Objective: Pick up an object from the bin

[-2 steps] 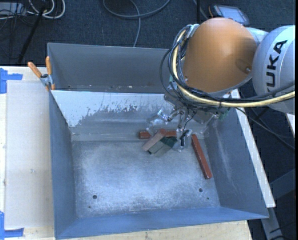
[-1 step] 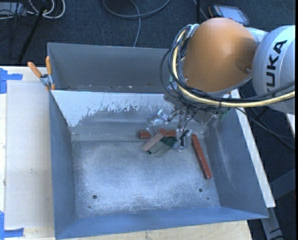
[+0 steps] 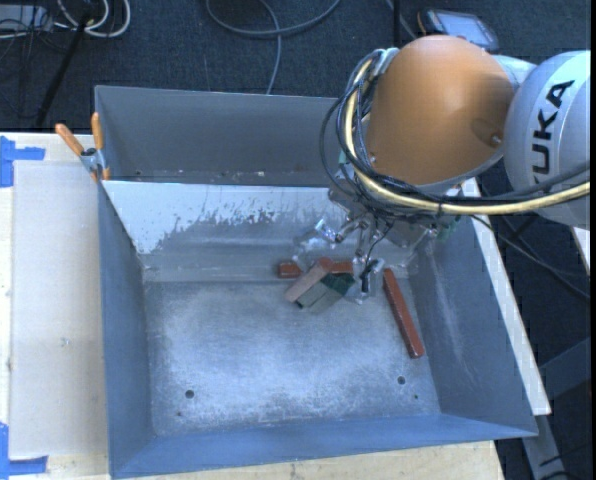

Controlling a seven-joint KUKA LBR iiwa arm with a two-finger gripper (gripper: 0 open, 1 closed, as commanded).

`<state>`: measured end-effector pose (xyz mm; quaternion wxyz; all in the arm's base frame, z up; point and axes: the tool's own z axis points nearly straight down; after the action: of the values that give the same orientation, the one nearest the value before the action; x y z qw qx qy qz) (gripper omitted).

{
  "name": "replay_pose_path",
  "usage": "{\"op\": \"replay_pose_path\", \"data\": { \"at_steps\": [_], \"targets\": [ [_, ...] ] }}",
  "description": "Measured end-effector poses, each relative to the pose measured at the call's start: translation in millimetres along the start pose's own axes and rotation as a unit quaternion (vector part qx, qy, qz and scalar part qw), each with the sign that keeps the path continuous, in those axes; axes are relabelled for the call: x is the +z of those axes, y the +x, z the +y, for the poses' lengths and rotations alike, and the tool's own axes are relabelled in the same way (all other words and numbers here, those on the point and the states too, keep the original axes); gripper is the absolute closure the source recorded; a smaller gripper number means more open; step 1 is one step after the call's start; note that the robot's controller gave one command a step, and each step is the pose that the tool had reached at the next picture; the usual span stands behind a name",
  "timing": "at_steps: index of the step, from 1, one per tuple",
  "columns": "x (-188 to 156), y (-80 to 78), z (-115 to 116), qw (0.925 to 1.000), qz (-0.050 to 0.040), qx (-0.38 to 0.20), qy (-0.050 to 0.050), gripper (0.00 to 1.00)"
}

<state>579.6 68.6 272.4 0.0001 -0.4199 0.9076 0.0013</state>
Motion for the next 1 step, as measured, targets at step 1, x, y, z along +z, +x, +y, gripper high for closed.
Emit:
{"op": "replay_pose_path", "data": {
  "at_steps": [1],
  "targets": [
    [0.0, 0.1, -0.1, 1.0000, 0.0000, 0.000, 0.000, 1.00]
  ]
}}
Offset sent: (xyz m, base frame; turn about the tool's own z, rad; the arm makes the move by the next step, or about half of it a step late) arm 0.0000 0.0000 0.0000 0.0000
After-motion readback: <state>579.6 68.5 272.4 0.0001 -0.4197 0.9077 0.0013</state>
